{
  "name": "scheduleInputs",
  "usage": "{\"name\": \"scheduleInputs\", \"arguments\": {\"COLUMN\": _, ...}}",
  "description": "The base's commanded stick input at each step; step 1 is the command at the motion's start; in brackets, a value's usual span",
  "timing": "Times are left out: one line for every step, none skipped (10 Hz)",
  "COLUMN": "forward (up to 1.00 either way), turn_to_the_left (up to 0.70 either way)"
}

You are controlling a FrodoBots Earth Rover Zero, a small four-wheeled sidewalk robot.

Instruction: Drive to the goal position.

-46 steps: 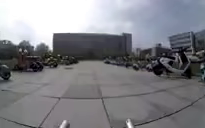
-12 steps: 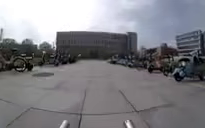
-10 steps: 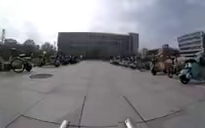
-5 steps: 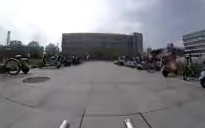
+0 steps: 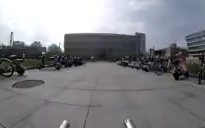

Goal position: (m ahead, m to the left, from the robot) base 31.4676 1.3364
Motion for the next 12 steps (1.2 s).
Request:
{"name": "scheduleInputs", "arguments": {"forward": 1.0, "turn_to_the_left": -0.4}}
{"name": "scheduleInputs", "arguments": {"forward": 1.0, "turn_to_the_left": -0.39}}
{"name": "scheduleInputs", "arguments": {"forward": 1.0, "turn_to_the_left": -0.37}}
{"name": "scheduleInputs", "arguments": {"forward": 1.0, "turn_to_the_left": -0.12}}
{"name": "scheduleInputs", "arguments": {"forward": 1.0, "turn_to_the_left": 0.0}}
{"name": "scheduleInputs", "arguments": {"forward": 1.0, "turn_to_the_left": 0.0}}
{"name": "scheduleInputs", "arguments": {"forward": 1.0, "turn_to_the_left": 0.0}}
{"name": "scheduleInputs", "arguments": {"forward": 1.0, "turn_to_the_left": 0.0}}
{"name": "scheduleInputs", "arguments": {"forward": 1.0, "turn_to_the_left": 0.0}}
{"name": "scheduleInputs", "arguments": {"forward": 1.0, "turn_to_the_left": -0.38}}
{"name": "scheduleInputs", "arguments": {"forward": 1.0, "turn_to_the_left": -0.4}}
{"name": "scheduleInputs", "arguments": {"forward": 1.0, "turn_to_the_left": -0.4}}
